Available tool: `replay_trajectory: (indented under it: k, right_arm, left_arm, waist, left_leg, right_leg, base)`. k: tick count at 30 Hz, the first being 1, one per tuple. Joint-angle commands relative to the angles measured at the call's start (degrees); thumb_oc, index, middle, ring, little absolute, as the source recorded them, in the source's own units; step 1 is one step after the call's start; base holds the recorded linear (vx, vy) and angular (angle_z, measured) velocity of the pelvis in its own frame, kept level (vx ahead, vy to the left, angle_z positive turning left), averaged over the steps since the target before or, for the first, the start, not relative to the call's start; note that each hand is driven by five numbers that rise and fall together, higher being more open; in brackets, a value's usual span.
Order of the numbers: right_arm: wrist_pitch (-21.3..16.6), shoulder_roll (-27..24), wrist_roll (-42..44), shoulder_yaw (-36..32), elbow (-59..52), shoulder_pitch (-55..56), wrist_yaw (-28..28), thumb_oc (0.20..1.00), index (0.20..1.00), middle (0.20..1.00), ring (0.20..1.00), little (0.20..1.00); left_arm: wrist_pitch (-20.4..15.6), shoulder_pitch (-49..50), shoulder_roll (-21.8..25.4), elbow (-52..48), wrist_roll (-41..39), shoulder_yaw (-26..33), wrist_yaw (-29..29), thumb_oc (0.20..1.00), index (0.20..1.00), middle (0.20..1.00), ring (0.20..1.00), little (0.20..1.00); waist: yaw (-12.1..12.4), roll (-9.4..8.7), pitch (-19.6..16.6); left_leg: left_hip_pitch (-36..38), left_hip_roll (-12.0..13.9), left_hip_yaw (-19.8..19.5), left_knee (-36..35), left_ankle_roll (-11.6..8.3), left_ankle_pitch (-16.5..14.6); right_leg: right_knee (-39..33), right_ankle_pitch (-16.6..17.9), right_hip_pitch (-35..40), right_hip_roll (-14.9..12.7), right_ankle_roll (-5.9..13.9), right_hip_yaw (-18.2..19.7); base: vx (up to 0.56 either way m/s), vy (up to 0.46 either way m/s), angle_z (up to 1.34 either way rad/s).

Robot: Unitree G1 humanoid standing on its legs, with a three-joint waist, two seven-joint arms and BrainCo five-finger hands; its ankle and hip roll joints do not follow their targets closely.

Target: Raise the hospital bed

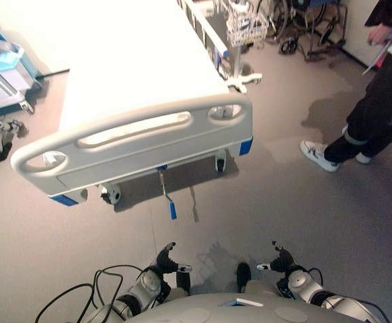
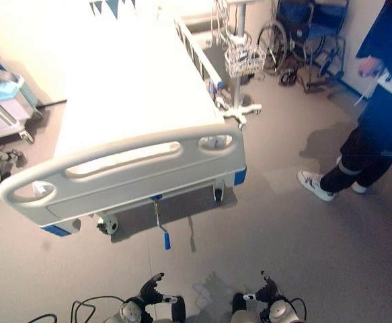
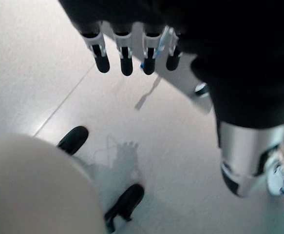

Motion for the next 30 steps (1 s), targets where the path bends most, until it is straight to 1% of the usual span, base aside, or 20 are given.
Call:
replay_trajectory:
  k: [1, 5, 8, 9, 12, 15, 19, 22, 23, 25, 27, 30]
  right_arm:
    - [0.71, 0.23, -0.31, -1.29, 1.36, -1.36, 0.22, 1.0, 1.0, 1.0, 1.0, 1.0]
    - [0.94, 0.35, 0.3, -4.02, 3.28, 0.57, -0.03, 1.0, 1.0, 1.0, 1.0, 1.0]
    - [1.01, 0.33, 0.74, -5.37, 3.97, 1.46, -0.34, 1.0, 1.0, 1.0, 1.0, 1.0]
    - [1.07, 0.67, 0.88, -6.05, 4.22, 2.56, -0.66, 1.0, 1.0, 1.0, 1.0, 1.0]
    - [1.01, 0.53, 0.9, -6.94, 4.5, 3.11, -1.43, 1.0, 1.0, 1.0, 1.0, 1.0]
    - [0.32, 0.69, 2.1, -7.1, 2.91, 3.95, -1.93, 1.0, 1.0, 1.0, 1.0, 1.0]
    - [-0.26, 0.7, 1.86, -6.78, 0.88, 4.9, -2.28, 1.0, 1.0, 1.0, 1.0, 1.0]
    - [-0.21, 1.23, 1.57, -6.03, -0.1, 4.81, -2.24, 1.0, 1.0, 1.0, 1.0, 1.0]
    - [-0.06, 1.45, 1.38, -5.92, -0.25, 5.03, -1.84, 1.0, 1.0, 1.0, 1.0, 1.0]
    - [-0.05, 1.38, 1.38, -5.95, -0.74, 5.02, -1.6, 1.0, 1.0, 1.0, 1.0, 1.0]
    - [0.29, 1.26, 1.34, -6.14, 0.2, 4.4, -1.22, 1.0, 1.0, 1.0, 1.0, 1.0]
    - [0.71, 1.34, 2.93, -7.17, 1.49, 3.39, -0.89, 1.0, 1.0, 1.0, 1.0, 1.0]
  left_arm:
    - [-2.2, -2.78, -0.34, 1.59, -2.17, 2.47, -0.32, 1.0, 1.0, 1.0, 1.0, 1.0]
    - [-2.5, -0.91, -0.39, 2.42, -2.15, 4.2, -0.21, 1.0, 1.0, 1.0, 1.0, 1.0]
    - [-2.38, -0.43, -0.38, 2.79, -1.93, 5.13, 0.51, 1.0, 1.0, 1.0, 1.0, 1.0]
    - [-2.14, 0.35, -0.47, 3.42, -2.24, 6.58, 1.23, 1.0, 1.0, 1.0, 1.0, 1.0]
    - [-2.37, -0.11, 1.0, 4.2, -4.61, 9.91, 3.26, 1.0, 1.0, 1.0, 1.0, 1.0]
    - [-3.73, -1.03, 2.4, 1.56, -5.86, 11.08, 5.33, 1.0, 1.0, 1.0, 1.0, 1.0]
    - [-4.48, -0.01, 3.3, -1.06, -7.19, 12.44, 7.17, 1.0, 1.0, 1.0, 1.0, 1.0]
    - [-4.2, 0.47, 2.57, -1.18, -8.0, 11.81, 6.33, 1.0, 1.0, 1.0, 1.0, 1.0]
    - [-3.43, 0.52, 2.81, 0.71, -8.96, 13.07, 4.11, 1.0, 1.0, 1.0, 1.0, 1.0]
    - [-3.44, 2.18, 2.67, -0.13, -8.96, 12.4, 3.31, 1.0, 1.0, 1.0, 1.0, 1.0]
    - [-2.9, 2.39, 2.1, 1.91, -7.59, 11.68, 1.93, 1.0, 1.0, 1.0, 1.0, 1.0]
    - [-2.03, 2.1, 1.37, 3.51, -8.01, 11.51, 0.49, 1.0, 1.0, 1.0, 1.0, 1.0]
  waist:
    - [1.39, -3.42, 0.99]
    - [2.01, -3.88, -0.67]
    - [2.28, -4.18, -1.14]
    - [2.58, -4.57, -1.67]
    - [2.64, -4.87, -2.32]
    - [2.49, -5.01, -3.07]
    - [2.59, -5.32, -3.68]
    - [2.71, -5.51, -3.94]
    - [2.78, -5.57, -4.11]
    - [3.14, -5.58, -3.91]
    - [2.99, -5.31, -3.68]
    - [2.67, -4.86, -3.67]
  left_leg:
    - [4.04, -5.18, -1.21, 1.01, 2.64, -2.88]
    - [5.14, -5.17, -2.02, 1.01, 2.6, -3.22]
    - [5.6, -5.06, -2.44, 1.09, 2.6, -3.34]
    - [6.12, -5.01, -2.73, 1.1, 2.65, -3.55]
    - [6.66, -4.89, -3.03, 1.26, 2.62, -3.69]
    - [7.1, -4.83, -3.08, 1.24, 2.58, -3.89]
    - [7.4, -4.76, -2.96, 1.4, 2.59, -4.03]
    - [7.34, -4.77, -2.79, 1.55, 2.62, -3.99]
    - [7.29, -4.73, -2.69, 1.67, 2.61, -3.91]
    - [6.96, -4.79, -2.99, 2.2, 2.72, -3.72]
    - [6.87, -4.83, -2.99, 2.4, 2.82, -3.69]
    - [6.98, -4.79, -2.7, 2.53, 2.77, -3.79]
  right_leg:
    - [4.76, 0.37, 0.03, -2.73, 4.61, 1.28]
    - [3.88, 0.27, 1.98, -2.75, 4.67, 0.36]
    - [3.76, 0.15, 3.0, -2.79, 4.64, -0.1]
    - [3.58, -0.03, 3.87, -2.76, 4.59, -0.53]
    - [3.55, -0.2, 4.73, -2.66, 4.48, -0.71]
    - [3.4, -0.39, 5.39, -2.5, 4.48, -0.74]
    - [2.99, -0.18, 5.84, -2.55, 4.56, -0.43]
    - [2.65, 0.15, 5.94, -2.59, 4.58, -0.19]
    - [2.53, 0.25, 5.92, -2.59, 4.58, -0.11]
    - [2.59, 0.43, 5.84, -2.62, 4.5, -0.14]
    - [2.7, 0.47, 5.75, -2.66, 4.43, -0.07]
    - [2.89, 0.28, 5.66, -2.61, 4.36, 0.24]
  base:
    - [0.05, -0.045, 0.09]
    - [0.03, -0.036, 0.06]
    - [0.02, -0.024, 0.17]
    - [0.02, -0.026, 0.11]
    - [0.02, -0.015, 0.05]
    - [0.02, 0.0, 0.05]
    - [-0.01, -0.009, 0.07]
    - [-0.02, -0.01, 0.0]
    - [0.0, 0.0, 0.0]
    - [-0.05, -0.017, 0.0]
    - [-0.03, -0.007, 0.0]
    - [0.0, 0.0, 0.0]
